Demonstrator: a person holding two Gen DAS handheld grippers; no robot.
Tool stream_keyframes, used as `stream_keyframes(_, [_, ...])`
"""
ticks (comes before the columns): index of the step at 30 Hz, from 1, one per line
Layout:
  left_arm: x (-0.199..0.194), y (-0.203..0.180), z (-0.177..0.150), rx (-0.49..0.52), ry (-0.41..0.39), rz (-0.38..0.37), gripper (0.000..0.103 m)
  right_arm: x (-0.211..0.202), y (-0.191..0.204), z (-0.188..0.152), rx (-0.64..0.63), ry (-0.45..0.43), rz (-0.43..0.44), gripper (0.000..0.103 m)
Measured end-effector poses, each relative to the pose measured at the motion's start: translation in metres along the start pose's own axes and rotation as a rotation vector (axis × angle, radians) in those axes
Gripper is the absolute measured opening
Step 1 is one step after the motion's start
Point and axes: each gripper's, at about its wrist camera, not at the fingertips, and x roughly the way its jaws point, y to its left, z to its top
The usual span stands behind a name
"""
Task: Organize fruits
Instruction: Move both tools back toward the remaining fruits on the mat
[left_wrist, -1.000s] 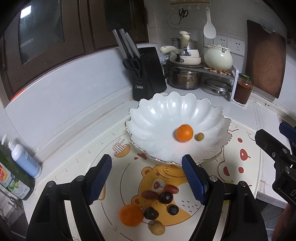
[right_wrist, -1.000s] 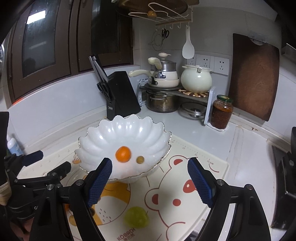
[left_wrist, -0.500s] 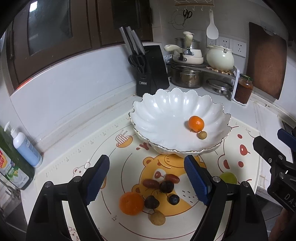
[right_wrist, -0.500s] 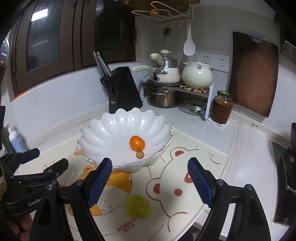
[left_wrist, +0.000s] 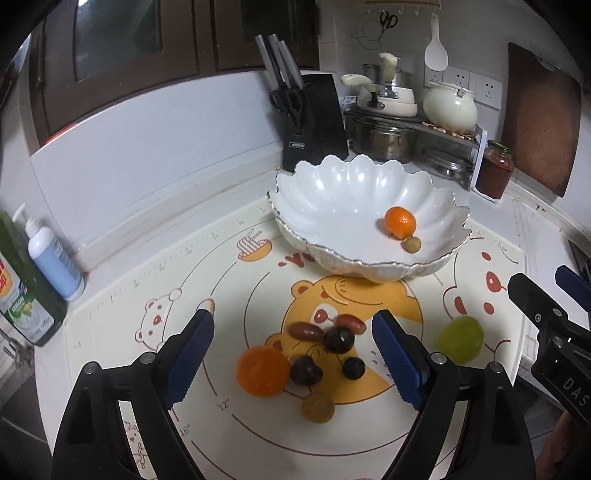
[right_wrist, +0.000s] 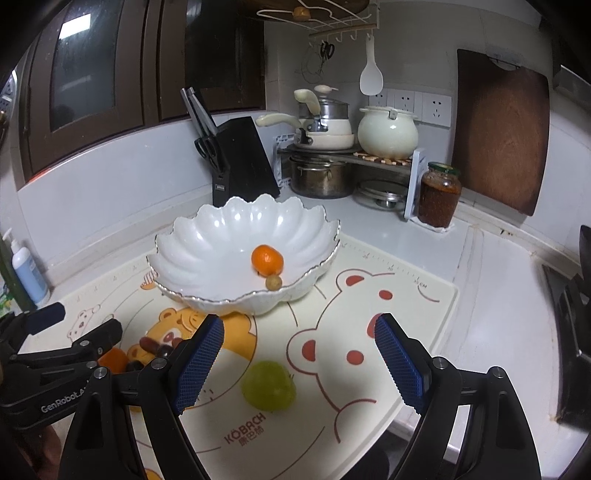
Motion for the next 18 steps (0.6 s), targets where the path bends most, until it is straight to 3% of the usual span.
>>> stream_keyframes(18, [0.014,0.003,-0.036,-0.055,0.037,0.001,0.098,0.017,-0.003,-0.029,0.042,0.02,0.02,0.084])
